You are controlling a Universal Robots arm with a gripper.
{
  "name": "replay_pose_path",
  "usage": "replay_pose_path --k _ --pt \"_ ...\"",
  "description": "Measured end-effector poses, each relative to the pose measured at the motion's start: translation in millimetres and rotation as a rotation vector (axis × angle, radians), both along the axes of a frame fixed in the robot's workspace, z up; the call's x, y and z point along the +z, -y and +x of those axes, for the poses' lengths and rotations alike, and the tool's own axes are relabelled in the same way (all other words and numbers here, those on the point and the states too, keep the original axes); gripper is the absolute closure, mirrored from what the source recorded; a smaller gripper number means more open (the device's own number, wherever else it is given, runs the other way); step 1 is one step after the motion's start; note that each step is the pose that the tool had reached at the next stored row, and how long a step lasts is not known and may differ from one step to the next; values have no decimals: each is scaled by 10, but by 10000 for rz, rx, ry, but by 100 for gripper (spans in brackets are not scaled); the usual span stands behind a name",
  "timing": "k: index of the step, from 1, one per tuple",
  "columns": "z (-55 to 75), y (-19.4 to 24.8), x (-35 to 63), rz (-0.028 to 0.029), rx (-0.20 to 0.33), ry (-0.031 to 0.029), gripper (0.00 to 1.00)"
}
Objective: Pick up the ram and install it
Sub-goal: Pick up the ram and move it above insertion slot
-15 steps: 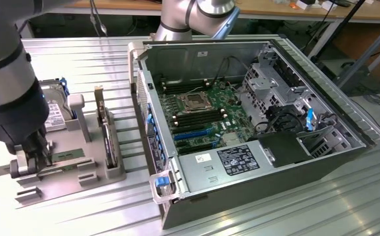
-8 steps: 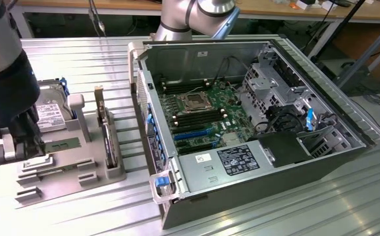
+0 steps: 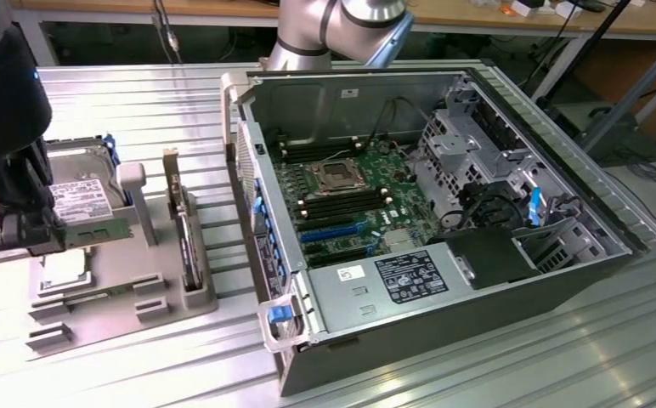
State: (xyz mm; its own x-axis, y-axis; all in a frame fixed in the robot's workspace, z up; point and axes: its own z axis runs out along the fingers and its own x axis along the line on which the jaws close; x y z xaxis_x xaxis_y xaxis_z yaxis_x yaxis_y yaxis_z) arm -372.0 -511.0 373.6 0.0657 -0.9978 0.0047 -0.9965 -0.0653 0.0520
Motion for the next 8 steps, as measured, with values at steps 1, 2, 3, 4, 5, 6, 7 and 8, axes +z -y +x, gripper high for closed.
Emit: replay_pose_path --k 1,2,3,4,5,6,7,8 --pt "38 -1 0 0 -2 1 86" --pt "73 -1 0 0 -2 0 86" --pt "125 -1 0 0 -2 0 86" --pt "170 -2 -1 1 -2 1 86" --pt "239 -3 0 1 -1 1 86" --pt "331 -4 0 1 0 1 86" --pt "416 -6 -1 2 0 2 86" --pt "535 -10 0 1 1 1 86"
